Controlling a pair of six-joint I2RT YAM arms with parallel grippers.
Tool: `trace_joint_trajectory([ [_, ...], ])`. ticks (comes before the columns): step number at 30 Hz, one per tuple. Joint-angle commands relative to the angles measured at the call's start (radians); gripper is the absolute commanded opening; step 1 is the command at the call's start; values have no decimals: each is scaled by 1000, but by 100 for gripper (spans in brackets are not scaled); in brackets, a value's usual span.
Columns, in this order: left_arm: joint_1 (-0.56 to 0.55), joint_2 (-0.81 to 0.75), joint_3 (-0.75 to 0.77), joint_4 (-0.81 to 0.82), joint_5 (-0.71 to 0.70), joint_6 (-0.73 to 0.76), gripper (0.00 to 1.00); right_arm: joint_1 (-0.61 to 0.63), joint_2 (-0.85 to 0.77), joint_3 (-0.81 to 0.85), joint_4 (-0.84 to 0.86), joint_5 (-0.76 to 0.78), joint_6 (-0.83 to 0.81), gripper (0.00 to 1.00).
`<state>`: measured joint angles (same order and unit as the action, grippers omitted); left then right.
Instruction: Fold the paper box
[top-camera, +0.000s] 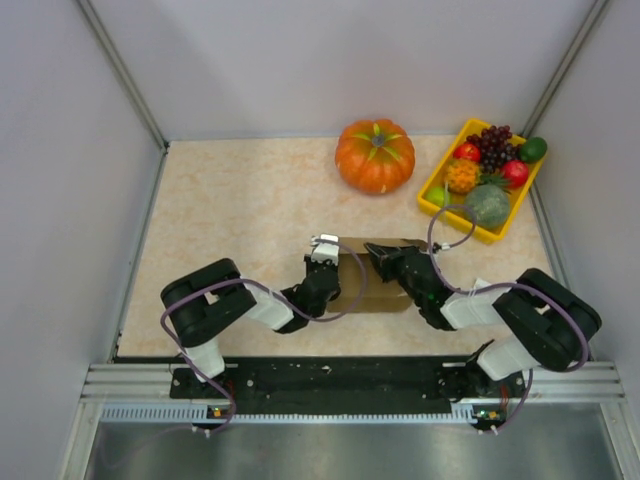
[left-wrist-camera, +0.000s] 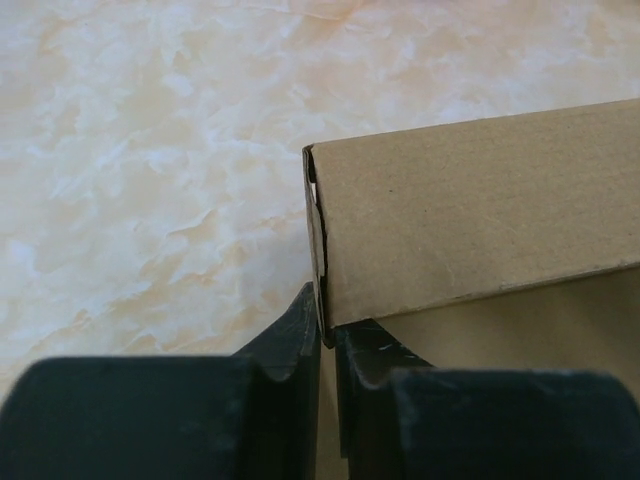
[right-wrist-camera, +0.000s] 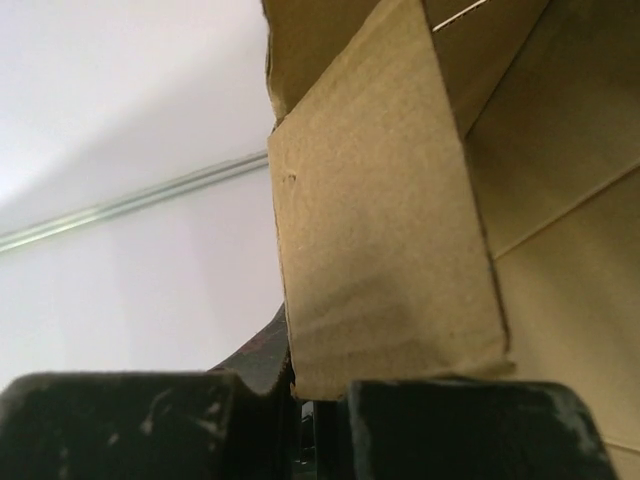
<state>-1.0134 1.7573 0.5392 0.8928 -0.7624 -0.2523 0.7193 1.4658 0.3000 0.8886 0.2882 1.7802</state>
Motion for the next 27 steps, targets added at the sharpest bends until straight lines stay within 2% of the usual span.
trace_joint_trajectory([
  [1, 1, 2, 68, -26, -86, -45, 19, 11, -64, 50, -172, -11, 74, 0],
  [4, 4, 11, 80, -17, -95, -36, 26, 11, -94, 51, -220, 2, 87, 0],
  [7, 7, 33, 99, -5, -92, -21, 26, 11, -82, 44, -186, -17, 99, 0],
  [9, 7, 51, 117, -3, -83, -10, 20, 12, -73, 42, -178, -23, 99, 0],
  [11, 7, 59, 130, -17, -86, -2, 9, 12, -81, 42, -189, -14, 99, 0],
  [13, 7, 67, 125, -18, -95, -5, 6, 12, -96, 44, -200, -3, 87, 0],
  [14, 7, 68, 117, -22, -119, -8, 0, 12, -101, 47, -211, -3, 84, 0],
  [17, 3, 85, 113, -26, -175, -18, 0, 25, -99, 53, -214, 2, 67, 0],
  [18, -1, 103, 113, -19, -236, -18, 0, 31, -96, 50, -203, 12, 67, 0],
  [20, -8, 120, 81, 77, -279, 1, 0, 37, -76, 41, -168, 14, 52, 0],
  [23, -8, 110, 45, 101, -224, -11, 0, 42, -58, 18, -114, 20, 21, 0],
  [24, -8, 85, 41, 84, -209, -19, 3, 42, -52, 11, -97, 26, -2, 0],
  [25, -8, 70, 35, 62, -184, -59, 25, 42, -47, -1, -67, 29, -11, 0],
  [26, -5, 55, 9, 57, -167, -67, 36, 42, -29, -8, -42, 34, -19, 0],
  [27, -4, 13, -7, 52, -146, -68, 42, 42, -18, -15, -16, 40, -33, 0],
])
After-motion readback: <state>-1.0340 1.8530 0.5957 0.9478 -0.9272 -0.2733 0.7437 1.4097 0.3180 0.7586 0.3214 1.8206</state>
